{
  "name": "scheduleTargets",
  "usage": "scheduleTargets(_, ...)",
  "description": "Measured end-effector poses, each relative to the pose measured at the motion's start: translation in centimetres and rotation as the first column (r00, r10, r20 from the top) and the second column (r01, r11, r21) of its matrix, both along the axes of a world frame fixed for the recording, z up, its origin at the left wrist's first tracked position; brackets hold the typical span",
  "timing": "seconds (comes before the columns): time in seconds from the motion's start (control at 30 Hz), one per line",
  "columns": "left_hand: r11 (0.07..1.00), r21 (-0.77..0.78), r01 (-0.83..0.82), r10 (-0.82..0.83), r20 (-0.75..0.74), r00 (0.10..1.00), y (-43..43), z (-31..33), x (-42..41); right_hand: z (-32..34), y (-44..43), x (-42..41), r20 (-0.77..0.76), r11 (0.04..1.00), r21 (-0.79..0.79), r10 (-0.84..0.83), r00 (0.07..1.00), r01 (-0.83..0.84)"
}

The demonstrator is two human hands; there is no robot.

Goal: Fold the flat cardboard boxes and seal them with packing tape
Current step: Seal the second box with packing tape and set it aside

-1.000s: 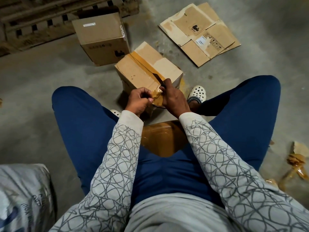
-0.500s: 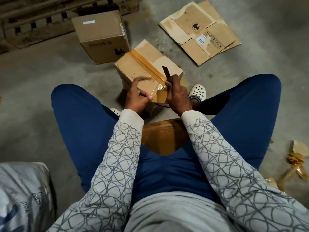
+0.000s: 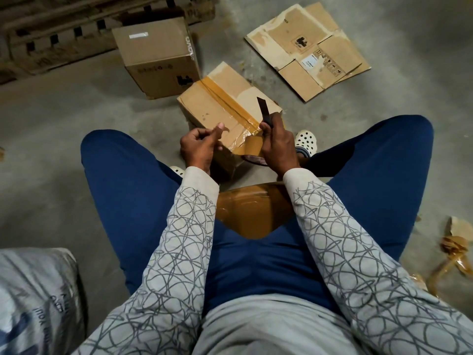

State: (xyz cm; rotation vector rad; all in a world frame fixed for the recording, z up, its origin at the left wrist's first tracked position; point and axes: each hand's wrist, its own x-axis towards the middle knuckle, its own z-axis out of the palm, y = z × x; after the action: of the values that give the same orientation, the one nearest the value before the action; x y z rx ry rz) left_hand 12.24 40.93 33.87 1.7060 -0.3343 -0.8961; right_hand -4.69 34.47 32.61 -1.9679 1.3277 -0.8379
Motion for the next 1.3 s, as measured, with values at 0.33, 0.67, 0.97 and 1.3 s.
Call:
scheduleTargets(0.33,0.921,0.162,0.355,-0.362,0.016,0.932,0.4,0.0,-0.5,0.1,-0.7,-0.8,0.023,0.993,0.028,-0.114,0.993,0.113)
scheduleTargets(0.67,0.376,0.438,0.817,-0.86,-0.164,0.484,0.3,-1.0,-2.1,0.2,-1.2,-1.3,0.035,0.979,0.037,-0.202,0.979,0.201)
scheduleTargets(0.97,0.152,0.543,0.826,-0.892,-0.284,0.351,-1.0,-2.3,-1.7,0.1,-1.2,-1.1,0.0,0.985,0.053,-0.166,0.986,0.166)
scheduleTargets(1.3,0.264,0.461,0.847,-0.816,-0.361,0.451,-0.6,-2.1,-0.5,0.2,-0.9,-1.0,-0.019,0.988,0.088,-0.129,0.992,0.13)
